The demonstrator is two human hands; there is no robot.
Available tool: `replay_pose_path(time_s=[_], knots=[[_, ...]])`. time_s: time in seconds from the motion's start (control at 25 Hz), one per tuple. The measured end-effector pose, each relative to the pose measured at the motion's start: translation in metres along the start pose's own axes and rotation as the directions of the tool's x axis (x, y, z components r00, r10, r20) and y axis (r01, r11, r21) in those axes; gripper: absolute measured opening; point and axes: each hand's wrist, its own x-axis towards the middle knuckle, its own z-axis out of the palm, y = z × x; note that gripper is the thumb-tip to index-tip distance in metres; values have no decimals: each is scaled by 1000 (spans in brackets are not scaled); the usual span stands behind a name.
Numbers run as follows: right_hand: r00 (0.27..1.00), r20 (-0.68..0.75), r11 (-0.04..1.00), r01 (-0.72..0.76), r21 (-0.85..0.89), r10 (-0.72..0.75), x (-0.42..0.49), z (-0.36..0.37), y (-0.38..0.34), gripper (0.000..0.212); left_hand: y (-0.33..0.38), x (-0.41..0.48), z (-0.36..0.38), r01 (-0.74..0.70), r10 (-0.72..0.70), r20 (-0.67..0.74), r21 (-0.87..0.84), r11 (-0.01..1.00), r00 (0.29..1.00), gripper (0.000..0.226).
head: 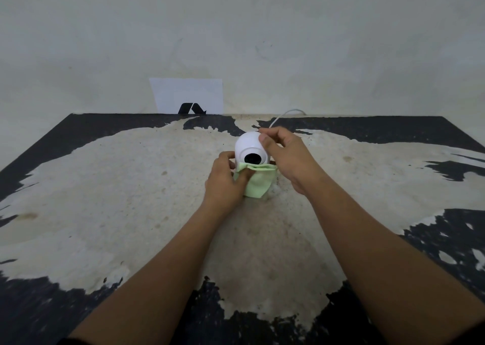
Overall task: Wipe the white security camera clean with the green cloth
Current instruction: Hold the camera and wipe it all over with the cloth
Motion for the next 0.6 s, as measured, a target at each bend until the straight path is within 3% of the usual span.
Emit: replay_pose_path(time_s=[0.12, 0.28, 0.48, 0.6], knots=[[1000, 8, 1000, -8, 10, 8, 1, 0, 0, 21, -2, 8, -18, -18, 16, 101, 17, 1000, 995, 30], [1000, -1, 1000, -4, 5, 4, 0, 1, 1, 22, 0, 10, -22, -2, -8, 164, 56, 998, 986, 45], [1000, -10, 1000, -2, 4, 2, 0, 2, 0, 20, 13, 6, 3, 87, -88, 1, 190, 978, 996, 72], [1000, -8, 1000, 3, -2, -3, 0, 1, 0, 21, 14, 3, 6, 82, -75, -41, 244, 966, 996, 72]])
